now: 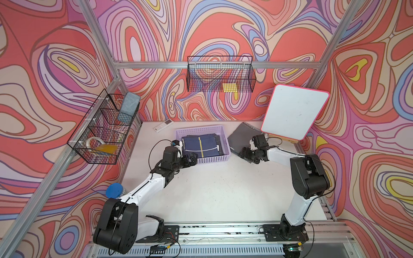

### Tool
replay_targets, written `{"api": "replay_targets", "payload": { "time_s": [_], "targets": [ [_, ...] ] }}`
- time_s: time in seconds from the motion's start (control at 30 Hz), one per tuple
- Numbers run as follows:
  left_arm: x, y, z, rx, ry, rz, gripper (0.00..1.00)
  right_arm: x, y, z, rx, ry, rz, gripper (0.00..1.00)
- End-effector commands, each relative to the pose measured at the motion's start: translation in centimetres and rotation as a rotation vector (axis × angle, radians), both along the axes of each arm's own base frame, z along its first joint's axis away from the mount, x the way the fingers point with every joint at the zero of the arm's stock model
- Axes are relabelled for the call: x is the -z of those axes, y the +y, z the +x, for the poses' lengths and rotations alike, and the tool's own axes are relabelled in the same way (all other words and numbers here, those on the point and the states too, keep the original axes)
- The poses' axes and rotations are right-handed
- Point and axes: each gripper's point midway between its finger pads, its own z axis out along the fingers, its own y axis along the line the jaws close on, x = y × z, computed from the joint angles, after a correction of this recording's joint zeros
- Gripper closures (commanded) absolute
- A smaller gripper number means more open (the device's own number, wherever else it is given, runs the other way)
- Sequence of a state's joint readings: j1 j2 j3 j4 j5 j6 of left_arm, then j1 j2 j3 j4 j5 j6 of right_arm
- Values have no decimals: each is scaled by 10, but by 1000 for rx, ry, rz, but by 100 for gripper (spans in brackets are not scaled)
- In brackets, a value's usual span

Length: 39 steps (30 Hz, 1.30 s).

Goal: Put the folded pillowcase in the basket
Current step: Move the pillowcase to the center of the board.

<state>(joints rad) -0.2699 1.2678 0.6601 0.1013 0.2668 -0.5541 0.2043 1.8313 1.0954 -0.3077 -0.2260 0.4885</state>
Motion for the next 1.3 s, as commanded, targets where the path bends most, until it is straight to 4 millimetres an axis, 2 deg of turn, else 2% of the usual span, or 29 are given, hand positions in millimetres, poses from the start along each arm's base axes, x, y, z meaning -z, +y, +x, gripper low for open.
{"api": "replay_targets", "payload": {
  "time_s": [0.0, 0.13, 0.23, 0.37, 0.5, 0.8, 0.83, 1.27],
  "targets": [
    [-10, -4, 2, 13, -26, -11, 1, -21, -9, -8, 9, -19, -45, 23],
    [-10, -4, 2, 11, -25, -9, 1, -49, -25, -3, 64, -77, -115, 24],
    [-11, -4, 2, 13, -26, -10, 1, -53, -32, 0, 82, -69, -146, 28],
    [-10, -4, 2, 12, -24, -8, 1, -43, -34, 1, 88, -34, -157, 41],
    [-9, -4, 2, 14, -22, -8, 1, -31, -40, -4, 106, 2, -156, 49],
    [-9, -5, 2, 14, -17, -12, 1, -12, -51, -11, 128, 51, -150, 50],
    [-9, -5, 2, 14, -18, -11, 1, -1, -52, -13, 126, 77, -155, 50],
    [-8, -5, 3, 13, -17, -9, 1, 21, -51, -11, 120, 110, -141, 65]
  ]
}}
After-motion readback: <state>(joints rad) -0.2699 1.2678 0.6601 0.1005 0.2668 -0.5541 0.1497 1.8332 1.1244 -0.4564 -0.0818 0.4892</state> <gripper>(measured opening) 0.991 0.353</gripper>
